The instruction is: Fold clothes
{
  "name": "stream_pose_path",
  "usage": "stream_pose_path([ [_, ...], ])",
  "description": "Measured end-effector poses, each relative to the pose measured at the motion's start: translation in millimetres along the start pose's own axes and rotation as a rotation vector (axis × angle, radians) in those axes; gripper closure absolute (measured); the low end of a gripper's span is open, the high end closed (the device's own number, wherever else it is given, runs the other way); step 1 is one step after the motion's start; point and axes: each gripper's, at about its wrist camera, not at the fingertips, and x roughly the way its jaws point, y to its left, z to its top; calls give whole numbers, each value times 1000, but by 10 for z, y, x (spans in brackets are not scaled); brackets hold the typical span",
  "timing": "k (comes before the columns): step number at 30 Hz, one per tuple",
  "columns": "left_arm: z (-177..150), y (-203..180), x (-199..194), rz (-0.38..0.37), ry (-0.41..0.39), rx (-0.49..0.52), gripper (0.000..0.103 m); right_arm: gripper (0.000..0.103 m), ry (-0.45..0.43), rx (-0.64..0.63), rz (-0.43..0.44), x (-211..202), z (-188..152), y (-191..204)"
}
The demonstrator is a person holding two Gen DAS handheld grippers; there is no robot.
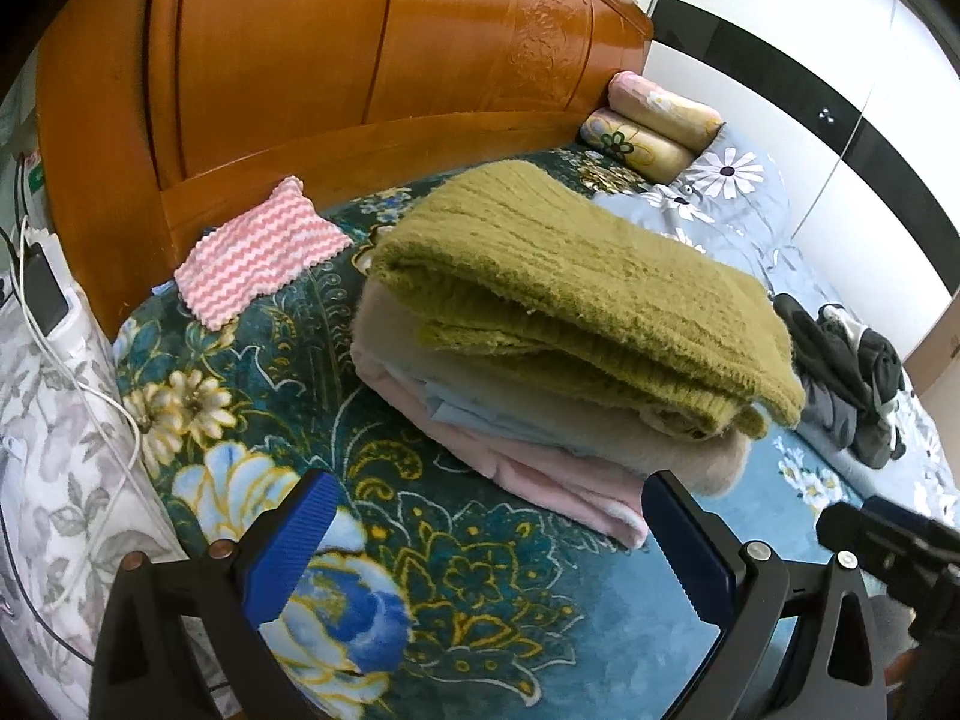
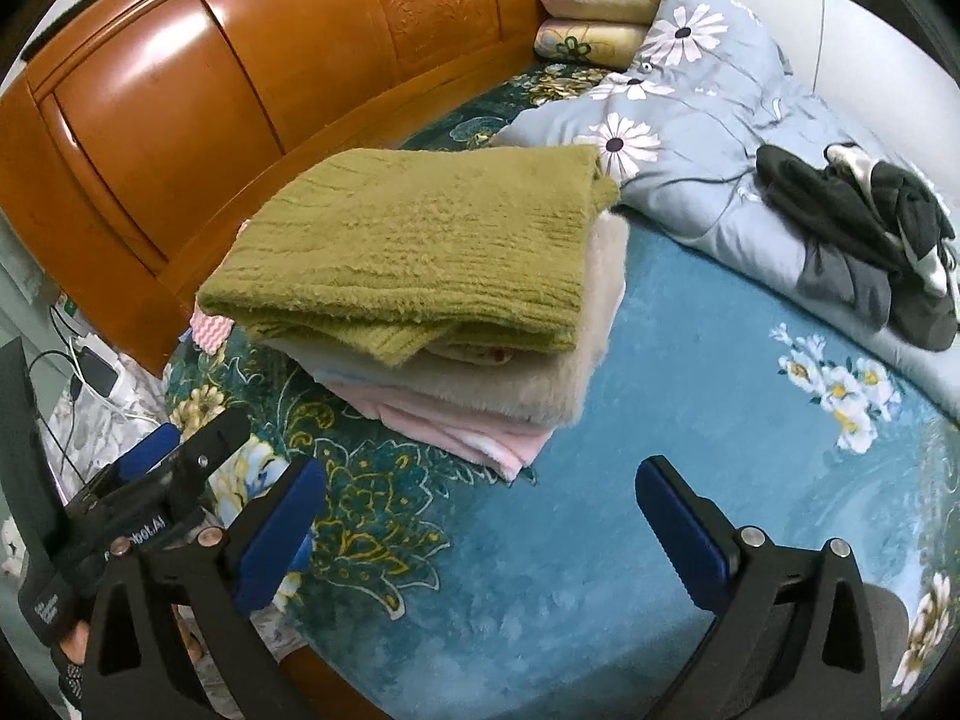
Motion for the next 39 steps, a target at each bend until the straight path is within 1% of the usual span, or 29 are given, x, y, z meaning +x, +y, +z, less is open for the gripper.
stream_pose_path([
  [5, -53, 76, 21, 12, 2, -2, 0, 0, 12, -28, -26, 48, 17, 92],
  [11, -100, 112, 54, 39, 4, 20, 0, 0, 25, -45, -52, 97, -32, 159],
  [18, -111, 123, 89, 20, 8, 23, 0, 0, 31, -70, -89, 134, -27, 205],
  [27, -102, 70, 184, 12, 32, 54, 0, 0, 37, -15, -108, 247, -4, 136],
  [32, -78, 17, 240, 1, 42, 67, 0, 0, 21, 27, -116, 232, 18, 92],
  [39, -75, -65, 311, -3, 59, 84, 0, 0, 21, 59, -111, 207, -42, 35],
])
